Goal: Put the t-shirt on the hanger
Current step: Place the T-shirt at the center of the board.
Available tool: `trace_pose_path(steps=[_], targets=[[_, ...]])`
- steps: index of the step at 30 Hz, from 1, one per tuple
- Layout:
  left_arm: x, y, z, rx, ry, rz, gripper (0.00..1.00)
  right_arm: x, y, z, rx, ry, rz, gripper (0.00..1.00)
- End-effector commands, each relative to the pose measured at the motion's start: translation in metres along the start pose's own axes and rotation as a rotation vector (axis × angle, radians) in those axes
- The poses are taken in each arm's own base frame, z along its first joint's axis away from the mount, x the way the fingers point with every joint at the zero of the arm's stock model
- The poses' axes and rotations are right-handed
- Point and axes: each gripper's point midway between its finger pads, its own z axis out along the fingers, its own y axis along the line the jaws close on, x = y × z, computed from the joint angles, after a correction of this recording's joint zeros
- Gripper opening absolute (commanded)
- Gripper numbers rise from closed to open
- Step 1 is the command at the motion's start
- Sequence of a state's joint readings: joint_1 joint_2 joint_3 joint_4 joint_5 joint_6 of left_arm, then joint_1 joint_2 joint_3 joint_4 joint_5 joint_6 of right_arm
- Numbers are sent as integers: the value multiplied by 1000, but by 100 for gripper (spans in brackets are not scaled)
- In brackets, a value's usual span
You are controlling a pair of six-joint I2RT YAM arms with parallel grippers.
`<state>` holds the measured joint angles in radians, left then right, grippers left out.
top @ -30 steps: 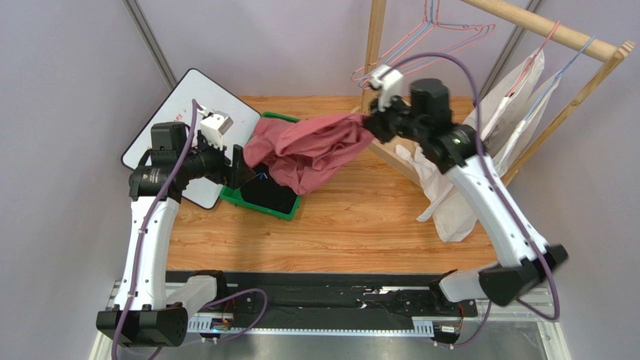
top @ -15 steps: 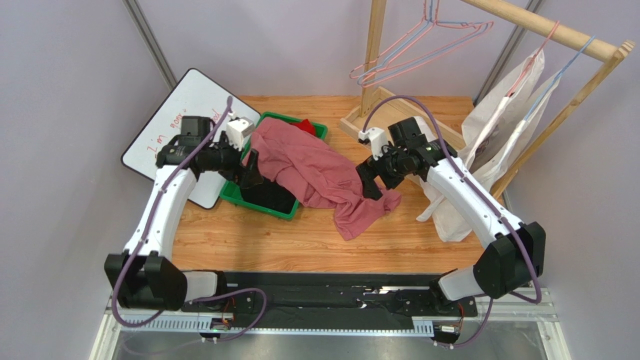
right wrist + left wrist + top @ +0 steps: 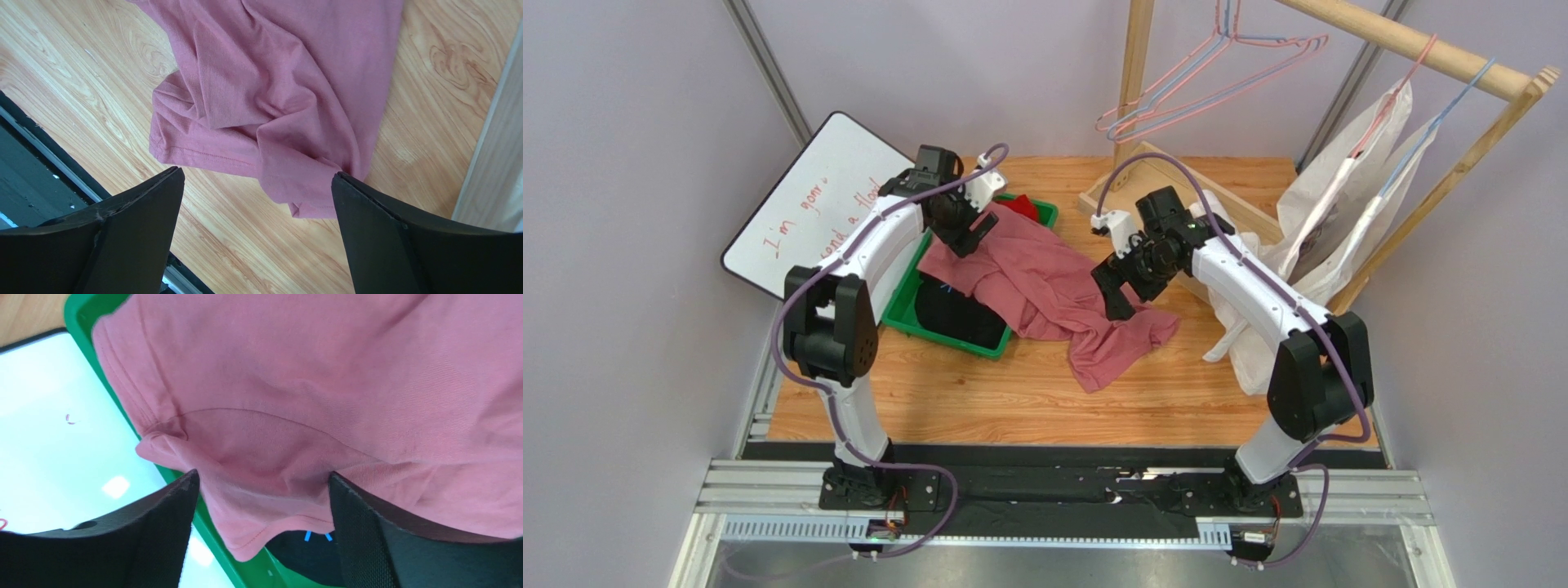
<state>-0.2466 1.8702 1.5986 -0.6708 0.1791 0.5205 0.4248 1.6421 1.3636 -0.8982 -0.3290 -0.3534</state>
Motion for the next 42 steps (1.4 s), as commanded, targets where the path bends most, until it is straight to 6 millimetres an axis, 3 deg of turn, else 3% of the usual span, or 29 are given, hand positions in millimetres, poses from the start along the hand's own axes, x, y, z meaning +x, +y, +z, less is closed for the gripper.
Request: trace_pose_path(steps=[1,4,5,7,9,12,13,15,16,19,20,21,22,23,24,25,26,27,28,29,30,31,33,34,38,39,41,42], targets=[[-2,-3,-9,61,13,126,74,-17,-13,-36,41,-97,7,94],[4,-19,-10,155,41,102,49,-10,-24,-50,56,-100,50,93],[5,-26,-10,194,47,98,25,-9,-28,-54,70,-100,55,93],[-8,-33,-19,237,11,70,0,-7,-35,-67,98,-121,68,92],[-28,-38,-37,265,-60,45,0,-3,-37,-75,111,-125,68,92],[-69,-64,-68,330,-181,34,0,-1,-38,-92,136,-137,71,92],[-84,-94,-78,395,-211,70,0,-1,-39,-97,140,-142,77,93],[-106,-134,-99,456,-256,117,0,0,-42,-109,155,-159,97,93],[-120,-182,-109,539,-274,186,0,0,-44,-112,157,-160,106,93],[-139,-253,-139,681,-325,267,0,4,-51,-120,167,-158,132,93],[-140,-287,-149,746,-333,324,0,6,-52,-120,157,-149,143,93],[-141,-298,-155,770,-342,345,8,9,-55,-119,157,-145,157,93],[-140,-307,-162,797,-345,351,21,9,-54,-120,150,-143,159,93],[-140,-303,-168,791,-353,345,51,11,-51,-118,127,-135,162,93],[-134,-295,-167,778,-341,326,62,12,-48,-117,108,-129,159,93],[-133,-273,-168,766,-361,273,65,13,-44,-116,88,-127,161,93],[-131,-259,-184,761,-399,224,76,14,-36,-114,41,-130,159,93],[-114,-250,-177,776,-371,157,77,14,-31,-113,21,-136,157,93],[-111,-221,-177,735,-410,91,78,18,-25,-108,-10,-128,161,93],[-105,-207,-188,690,-441,68,78,18,-18,-105,-48,-135,156,93],[-88,-197,-178,659,-412,23,79,18,-10,-101,-73,-132,137,92],[-81,-167,-174,568,-426,-27,79,18,-4,-97,-93,-130,125,92],[-62,-146,-173,507,-418,-100,79,17,18,-83,-159,-121,66,88],[-53,-124,-173,453,-420,-153,79,15,27,-79,-175,-121,33,87],[-24,-97,-173,378,-405,-308,78,-1,67,-44,-216,-134,-150,79],[-20,-93,-172,366,-406,-340,78,-5,90,-33,-248,-129,-203,75],[-11,-82,-175,319,-420,-400,78,-18,106,-9,-248,-152,-138,71],[-8,-77,-175,288,-419,-414,78,-14,129,4,-283,-133,-156,72]])
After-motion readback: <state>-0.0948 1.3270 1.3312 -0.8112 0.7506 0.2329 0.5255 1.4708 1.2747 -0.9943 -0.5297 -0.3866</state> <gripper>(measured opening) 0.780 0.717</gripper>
